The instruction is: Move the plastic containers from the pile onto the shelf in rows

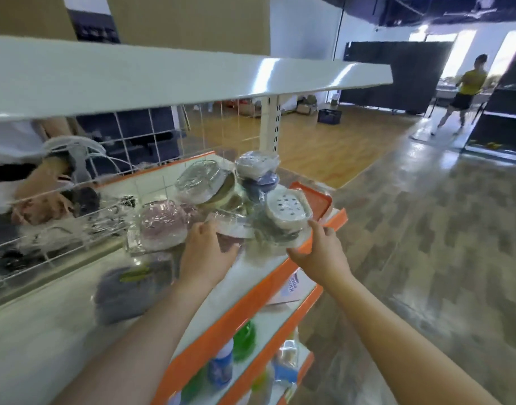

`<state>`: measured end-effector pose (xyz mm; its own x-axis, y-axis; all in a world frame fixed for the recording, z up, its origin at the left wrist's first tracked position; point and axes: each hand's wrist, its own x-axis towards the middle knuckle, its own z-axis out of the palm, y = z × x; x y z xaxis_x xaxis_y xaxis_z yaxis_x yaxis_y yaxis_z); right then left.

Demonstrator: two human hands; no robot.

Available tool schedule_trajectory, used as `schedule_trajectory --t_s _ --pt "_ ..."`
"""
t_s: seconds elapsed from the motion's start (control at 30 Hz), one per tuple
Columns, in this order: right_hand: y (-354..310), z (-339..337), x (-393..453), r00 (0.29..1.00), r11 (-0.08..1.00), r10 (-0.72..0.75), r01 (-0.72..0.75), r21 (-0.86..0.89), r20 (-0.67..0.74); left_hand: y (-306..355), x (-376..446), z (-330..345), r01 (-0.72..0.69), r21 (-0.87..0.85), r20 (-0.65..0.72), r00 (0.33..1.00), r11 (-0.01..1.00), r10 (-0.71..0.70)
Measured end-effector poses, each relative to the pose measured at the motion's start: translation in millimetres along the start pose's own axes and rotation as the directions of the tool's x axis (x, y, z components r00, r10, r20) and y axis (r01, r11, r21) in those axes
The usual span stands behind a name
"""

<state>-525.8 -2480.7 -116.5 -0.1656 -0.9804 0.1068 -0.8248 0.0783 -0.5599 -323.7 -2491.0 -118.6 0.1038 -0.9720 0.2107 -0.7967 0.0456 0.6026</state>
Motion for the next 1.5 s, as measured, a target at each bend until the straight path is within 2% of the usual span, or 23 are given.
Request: schedule_trajectory --t_s 0.17,0.33,0.4,0.6,0.73,0.83,1.0,1.13,1.2,1.3,1.5 --pt "15 -8 49 0.995 0.993 -0.1 0.1 0.057 -0.005 14 25 18 0.16 -0.078 -0.086 0.982 0.984 -0.166" --pt "14 2 82 0.991 0.99 -0.132 0.131 0.057 0.005 14 45 13 0.157 -0.083 -0.187 0.967 0.984 -0.17" --pt "8 8 93 0.993 0.992 -0.116 0.115 0.054 0.014 9 54 8 0.153 -0.09 -0.218 0.961 0.984 -0.17" --pt "-11 21 118 0.988 0.993 -0.011 0.029 -0.111 0.153 -3 85 -6 0.216 0.0 -0.275 0.939 0.976 -0.207" --pt "-13 22 122 0.986 0.995 0.012 0.005 -0.101 0.168 -11 111 -16 0.304 0.024 -0.209 0.933 0.952 -0.293" --pt "-14 19 123 0.988 0.997 0.005 0.007 -0.076 0.157 -16 134 -20 0.37 -0.059 -0.133 0.918 0.927 -0.374" --pt "-14 14 124 0.988 0.996 -0.012 0.025 -0.085 0.154 -18 157 -21 0.394 -0.143 -0.032 0.915 0.908 -0.402" --pt "-12 16 123 0.988 0.999 -0.032 0.03 0.015 0.148 -22 168 -16 0.415 -0.17 0.024 0.908 0.894 -0.417" --pt "-9 17 121 0.991 0.995 -0.039 0.026 0.101 0.13 -23 173 -14 0.436 -0.124 0.017 0.899 0.891 -0.437" --pt "-4 18 119 0.993 0.977 -0.049 0.026 0.212 0.103 -21 175 -13 0.423 -0.079 -0.008 0.905 0.903 -0.425" --pt "1 13 117 0.994 0.912 -0.106 0.089 0.4 0.02 -14 169 -12 0.367 -0.155 -0.112 0.916 0.917 -0.386"
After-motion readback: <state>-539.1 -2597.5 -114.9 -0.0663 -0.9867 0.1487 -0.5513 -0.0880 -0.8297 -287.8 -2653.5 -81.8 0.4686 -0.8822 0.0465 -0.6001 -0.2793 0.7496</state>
